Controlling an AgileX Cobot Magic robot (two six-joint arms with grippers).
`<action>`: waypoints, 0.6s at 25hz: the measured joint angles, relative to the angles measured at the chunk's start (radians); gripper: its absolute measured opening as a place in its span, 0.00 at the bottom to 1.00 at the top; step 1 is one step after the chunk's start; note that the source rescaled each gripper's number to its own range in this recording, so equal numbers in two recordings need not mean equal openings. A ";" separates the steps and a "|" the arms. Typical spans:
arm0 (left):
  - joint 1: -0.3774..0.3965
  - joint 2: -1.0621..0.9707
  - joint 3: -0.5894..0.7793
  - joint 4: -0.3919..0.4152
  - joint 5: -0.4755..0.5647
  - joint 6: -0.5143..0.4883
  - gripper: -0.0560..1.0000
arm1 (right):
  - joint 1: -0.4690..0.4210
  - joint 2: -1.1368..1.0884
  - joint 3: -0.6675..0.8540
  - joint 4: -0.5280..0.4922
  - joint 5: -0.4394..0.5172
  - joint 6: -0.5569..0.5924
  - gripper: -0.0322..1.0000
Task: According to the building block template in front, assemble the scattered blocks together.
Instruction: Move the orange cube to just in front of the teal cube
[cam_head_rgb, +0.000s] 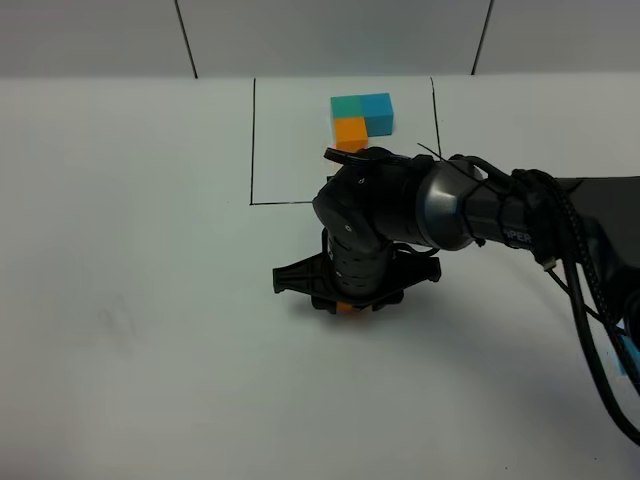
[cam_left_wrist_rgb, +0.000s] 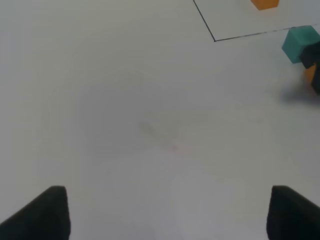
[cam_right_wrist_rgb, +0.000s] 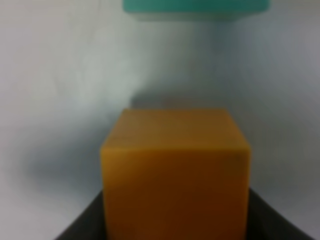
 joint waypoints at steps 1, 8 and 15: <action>0.000 0.000 0.000 0.000 0.000 0.000 0.78 | 0.000 0.010 -0.005 0.000 0.002 -0.001 0.04; 0.000 0.000 0.000 0.000 0.000 -0.001 0.78 | -0.001 0.030 -0.019 -0.016 0.010 -0.008 0.04; 0.000 0.000 0.000 0.000 0.000 -0.001 0.78 | -0.019 0.031 -0.019 -0.049 -0.004 -0.008 0.04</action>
